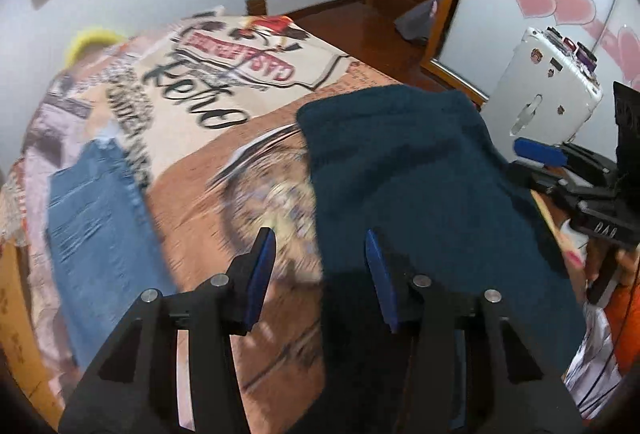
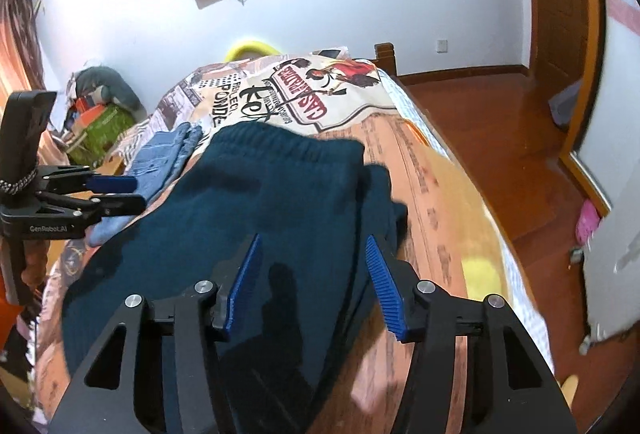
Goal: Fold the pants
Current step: 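Grasp the navy sweatpants bundle edge with both grippers side by side, then lift the sweatpants bundle up with both grippers holding its waistband end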
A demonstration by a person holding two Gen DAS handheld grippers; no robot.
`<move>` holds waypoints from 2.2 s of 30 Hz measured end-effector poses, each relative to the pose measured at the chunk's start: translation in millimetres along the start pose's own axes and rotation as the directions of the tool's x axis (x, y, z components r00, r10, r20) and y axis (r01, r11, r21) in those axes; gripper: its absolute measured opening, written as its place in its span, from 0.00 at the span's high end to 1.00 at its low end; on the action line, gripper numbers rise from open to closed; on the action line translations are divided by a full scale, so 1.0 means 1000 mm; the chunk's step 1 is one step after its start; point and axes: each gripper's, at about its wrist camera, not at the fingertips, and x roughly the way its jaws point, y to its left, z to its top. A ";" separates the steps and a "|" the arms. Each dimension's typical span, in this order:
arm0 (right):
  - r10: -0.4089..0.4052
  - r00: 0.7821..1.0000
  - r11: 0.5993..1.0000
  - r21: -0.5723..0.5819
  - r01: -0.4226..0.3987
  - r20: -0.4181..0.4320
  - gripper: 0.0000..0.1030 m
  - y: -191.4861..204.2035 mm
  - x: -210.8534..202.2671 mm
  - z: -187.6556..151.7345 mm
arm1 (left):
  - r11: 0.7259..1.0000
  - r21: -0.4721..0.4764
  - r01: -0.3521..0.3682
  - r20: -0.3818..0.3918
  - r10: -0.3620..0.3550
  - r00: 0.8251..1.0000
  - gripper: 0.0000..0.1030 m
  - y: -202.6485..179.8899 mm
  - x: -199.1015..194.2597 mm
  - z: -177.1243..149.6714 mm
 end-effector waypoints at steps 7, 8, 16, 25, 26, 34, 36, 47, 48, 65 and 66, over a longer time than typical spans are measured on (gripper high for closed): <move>0.034 0.999 0.999 0.041 -0.033 -0.037 0.80 -0.022 0.041 0.012 | 0.996 -0.023 0.083 -0.034 -0.084 0.996 0.89 -0.004 0.050 0.033; 0.026 0.999 0.999 0.032 -0.025 -0.030 0.85 -0.022 0.041 0.011 | 0.997 -0.011 0.070 -0.019 -0.070 0.997 0.90 -0.006 0.050 0.036; -0.044 0.999 0.999 -0.017 0.044 0.020 0.90 -0.031 0.031 0.007 | 0.999 0.052 0.006 0.012 -0.007 1.000 0.92 -0.023 0.059 0.054; -0.013 0.998 0.999 0.038 0.015 -0.057 0.82 -0.034 0.010 0.016 | 1.000 0.020 -0.009 0.030 0.008 1.000 0.82 -0.008 0.022 0.049; -0.018 0.998 0.999 0.033 0.019 -0.053 0.76 -0.033 0.002 0.017 | 1.000 0.021 -0.013 0.039 0.012 0.999 0.82 -0.007 0.014 0.048; 0.004 1.000 1.000 0.022 -0.003 -0.025 0.47 -0.015 -0.045 0.003 | 0.999 0.053 0.009 0.039 -0.011 0.999 0.52 -0.009 -0.028 0.012; 0.016 0.999 0.999 0.046 -0.014 -0.039 0.43 -0.014 -0.044 -0.005 | 0.998 0.048 0.038 0.008 -0.038 0.999 0.47 -0.011 -0.026 0.001; 0.126 0.978 0.971 0.224 -0.087 -0.167 0.42 -0.033 -0.003 -0.047 | 0.987 -0.029 0.158 -0.147 -0.160 0.976 0.37 -0.004 0.023 -0.024; 0.138 0.976 0.967 0.236 -0.096 -0.166 0.41 -0.035 -0.001 -0.049 | 0.984 -0.044 0.172 -0.155 -0.177 0.972 0.36 -0.001 0.027 -0.022; 0.315 0.930 0.921 0.298 -0.250 -0.192 0.24 -0.042 0.063 -0.030 | 0.882 -0.278 0.380 -0.283 -0.454 0.845 0.27 0.012 0.102 0.010; 0.320 0.929 0.918 0.306 -0.254 -0.187 0.24 -0.043 0.065 -0.028 | 0.868 -0.304 0.392 -0.279 -0.474 0.835 0.27 0.015 0.104 0.010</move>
